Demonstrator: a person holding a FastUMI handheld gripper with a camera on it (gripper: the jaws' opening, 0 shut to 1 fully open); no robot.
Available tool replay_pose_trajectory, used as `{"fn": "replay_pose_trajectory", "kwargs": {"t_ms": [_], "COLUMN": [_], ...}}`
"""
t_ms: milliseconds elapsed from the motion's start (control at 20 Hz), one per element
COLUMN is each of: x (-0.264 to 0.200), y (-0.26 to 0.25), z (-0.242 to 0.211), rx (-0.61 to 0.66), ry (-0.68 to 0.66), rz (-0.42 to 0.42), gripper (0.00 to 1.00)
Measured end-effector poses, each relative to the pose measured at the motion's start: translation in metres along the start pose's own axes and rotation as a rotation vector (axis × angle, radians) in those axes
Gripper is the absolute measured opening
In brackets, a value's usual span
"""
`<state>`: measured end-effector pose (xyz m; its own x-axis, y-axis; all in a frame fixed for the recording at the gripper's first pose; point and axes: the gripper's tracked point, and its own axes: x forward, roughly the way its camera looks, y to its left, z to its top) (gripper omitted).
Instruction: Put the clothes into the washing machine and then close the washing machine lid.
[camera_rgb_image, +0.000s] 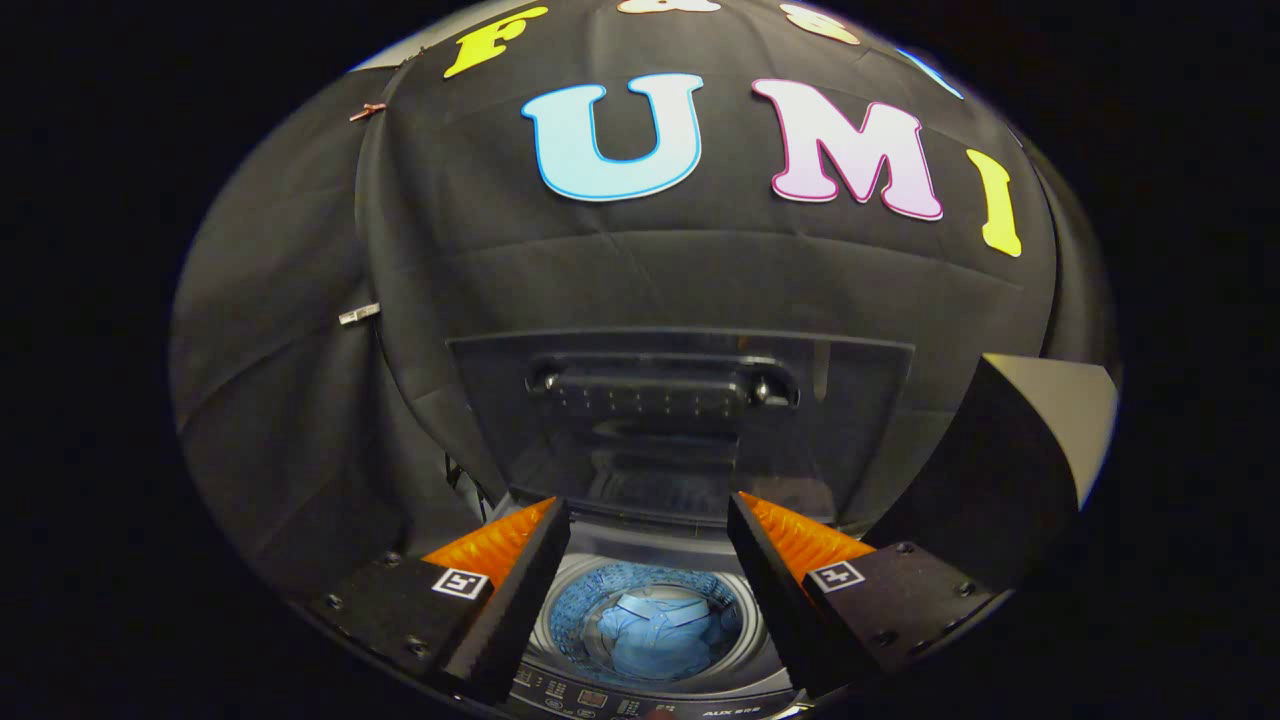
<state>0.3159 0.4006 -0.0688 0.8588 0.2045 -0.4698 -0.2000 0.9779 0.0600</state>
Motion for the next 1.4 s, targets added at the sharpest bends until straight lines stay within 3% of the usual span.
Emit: {"fn": "replay_pose_trajectory", "kwargs": {"t_ms": [350,700,950,1100,1400], "x": [0.002,0.047,0.083,0.098,0.084], "y": [0.003,-0.007,-0.001,-0.002,0.001], "z": [0.070,0.105,0.099,0.102,0.091], "rx": [-0.001,0.025,-0.013,0.061,0.036], "ry": [-0.078,-0.090,-0.038,-0.056,-0.064], "rz": [-0.011,-0.065,-0.081,-0.088,-0.087], "gripper": [1.00,1.00,1.00,1.00,1.00]}}
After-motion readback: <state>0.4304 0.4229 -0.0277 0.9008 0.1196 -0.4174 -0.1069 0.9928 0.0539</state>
